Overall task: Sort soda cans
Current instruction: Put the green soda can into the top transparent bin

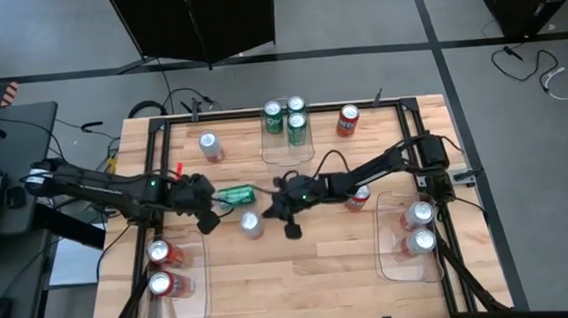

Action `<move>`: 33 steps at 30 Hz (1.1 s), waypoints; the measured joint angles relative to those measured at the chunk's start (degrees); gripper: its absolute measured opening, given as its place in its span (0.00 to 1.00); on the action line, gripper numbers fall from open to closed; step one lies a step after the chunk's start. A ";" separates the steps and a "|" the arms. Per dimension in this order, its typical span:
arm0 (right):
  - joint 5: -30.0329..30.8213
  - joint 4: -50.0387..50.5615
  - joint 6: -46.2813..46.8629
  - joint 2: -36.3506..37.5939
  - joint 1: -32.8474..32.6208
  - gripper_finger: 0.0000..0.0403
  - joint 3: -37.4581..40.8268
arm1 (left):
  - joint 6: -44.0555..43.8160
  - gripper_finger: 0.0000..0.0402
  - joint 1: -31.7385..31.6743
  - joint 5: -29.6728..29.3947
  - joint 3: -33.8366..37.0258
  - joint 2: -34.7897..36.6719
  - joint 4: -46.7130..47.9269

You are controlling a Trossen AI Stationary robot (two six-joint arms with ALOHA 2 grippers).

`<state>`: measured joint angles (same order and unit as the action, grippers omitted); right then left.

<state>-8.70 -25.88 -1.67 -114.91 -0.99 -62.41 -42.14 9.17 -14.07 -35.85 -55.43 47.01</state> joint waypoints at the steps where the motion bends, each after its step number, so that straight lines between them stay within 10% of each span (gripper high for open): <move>1: -0.29 0.19 -0.28 -0.21 -0.40 0.04 -0.26 | -0.73 0.01 0.00 -0.42 0.83 0.06 -0.05; 9: 11.38 2.57 -1.53 2.86 1.77 0.14 -0.60 | -5.47 0.01 -0.04 -7.48 6.69 0.12 -0.61; 23: 5.63 -5.91 -1.76 -4.09 5.31 0.75 -1.00 | -1.49 0.00 -0.22 -10.14 11.70 -0.12 -15.31; 33: 5.61 -3.62 -4.57 -11.39 5.60 0.86 -8.17 | 1.41 0.00 -0.28 -10.37 11.70 -1.65 -18.57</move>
<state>-3.09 -29.50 -6.24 -126.30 4.60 -70.58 -40.73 8.88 -24.43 -24.14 -57.07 28.44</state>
